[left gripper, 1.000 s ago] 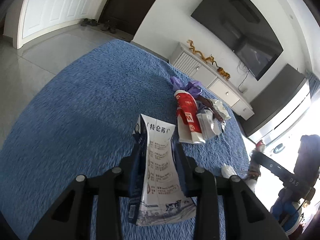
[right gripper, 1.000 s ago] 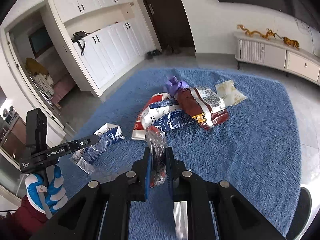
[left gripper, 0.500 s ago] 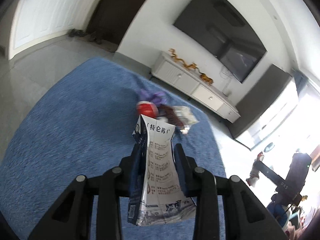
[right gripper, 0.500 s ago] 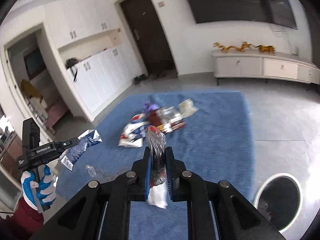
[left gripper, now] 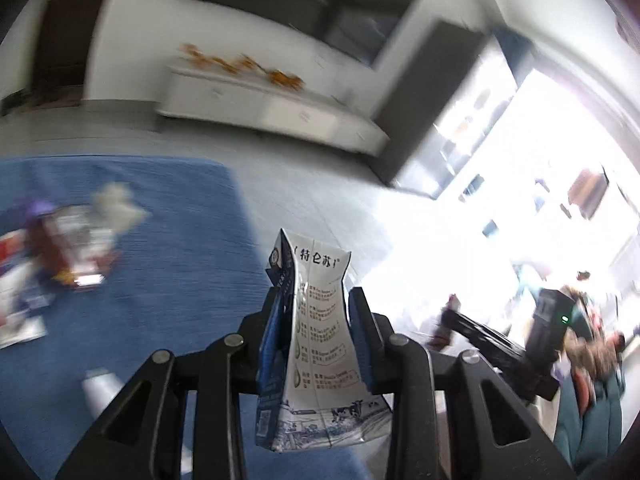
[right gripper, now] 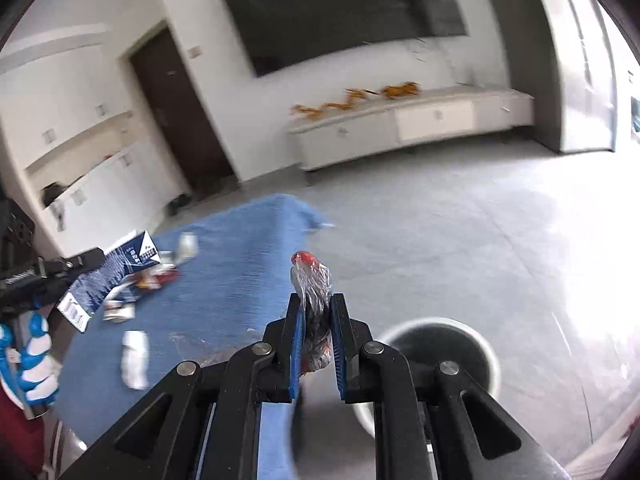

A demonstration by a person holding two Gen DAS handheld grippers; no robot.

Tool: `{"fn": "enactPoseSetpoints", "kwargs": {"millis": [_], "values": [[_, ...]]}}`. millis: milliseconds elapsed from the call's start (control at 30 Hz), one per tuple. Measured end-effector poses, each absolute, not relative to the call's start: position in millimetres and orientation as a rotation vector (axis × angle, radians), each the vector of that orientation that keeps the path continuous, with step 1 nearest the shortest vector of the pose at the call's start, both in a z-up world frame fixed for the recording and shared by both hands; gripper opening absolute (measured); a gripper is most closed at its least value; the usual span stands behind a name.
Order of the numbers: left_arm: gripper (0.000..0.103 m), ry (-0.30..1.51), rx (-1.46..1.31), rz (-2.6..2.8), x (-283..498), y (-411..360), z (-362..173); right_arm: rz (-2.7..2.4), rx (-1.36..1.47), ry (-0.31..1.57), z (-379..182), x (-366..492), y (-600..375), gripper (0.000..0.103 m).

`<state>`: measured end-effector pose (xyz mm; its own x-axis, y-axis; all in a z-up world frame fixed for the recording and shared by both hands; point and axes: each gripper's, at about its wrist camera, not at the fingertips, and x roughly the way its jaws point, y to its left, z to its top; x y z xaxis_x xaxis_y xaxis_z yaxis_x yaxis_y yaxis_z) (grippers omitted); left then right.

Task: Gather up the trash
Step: 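Carry carton and bag over the bin and open both tools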

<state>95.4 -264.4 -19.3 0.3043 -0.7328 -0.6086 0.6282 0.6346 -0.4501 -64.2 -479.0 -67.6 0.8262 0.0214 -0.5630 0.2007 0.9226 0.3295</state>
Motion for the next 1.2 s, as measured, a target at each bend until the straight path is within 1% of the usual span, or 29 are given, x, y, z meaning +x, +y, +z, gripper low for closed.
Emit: {"fn": "enactPoseSetpoints", "kwargs": {"millis": [200, 300, 400, 433, 467, 533, 567, 700, 833, 1067, 1200], "values": [[0.031, 1.023, -0.021, -1.009, 88.7, -392.5, -71.1, -0.21, 0.474, 0.674, -123.7, -63.8, -539.2, 0.013], [0.035, 1.083, 0.021, -1.009, 90.1, -433.5, -98.8, -0.247, 0.494, 0.725, -149.5, -54.7, -553.8, 0.013], [0.035, 1.131, 0.053, -1.024, 91.0, -460.1, -118.8, -0.277, 0.502, 0.771, -171.6, -47.2, -563.4, 0.016], [0.037, 1.138, 0.054, -1.026, 91.1, -464.7, -121.7, -0.285, 0.507, 0.784, -177.8, -44.7, -566.9, 0.023], [0.044, 1.144, 0.051, -1.024, 91.9, -468.0, -123.0, -0.291, 0.511, 0.79, -181.2, -44.3, -569.9, 0.033], [0.048, 1.144, 0.037, -1.016, 94.1, -471.7, -123.0, -0.315, 0.518, 0.801, -188.4, -44.9, -575.0, 0.042], [0.048, 1.143, 0.034, -1.016, 95.8, -474.0, -121.8, -0.323, 0.523, 0.802, -191.0, -47.0, -577.3, 0.042], [0.048, 1.1, 0.034, -0.992, 103.6, -458.6, -115.1, -0.334, 0.531, 0.803, -191.5, -49.9, -577.8, 0.042], [0.048, 1.032, 0.008, -0.962, 99.6, -426.4, -100.5, -0.341, 0.532, 0.787, -184.3, -57.3, -577.5, 0.042], [0.048, 0.912, 0.02, -0.926, 88.3, -356.7, -62.1, -0.328, 0.495, 0.706, -139.9, -70.2, -555.5, 0.042], [0.048, 0.88, -0.004, -0.887, 84.6, -301.8, -43.3, -0.302, 0.441, 0.636, -99.9, -77.3, -527.1, 0.043]]}}
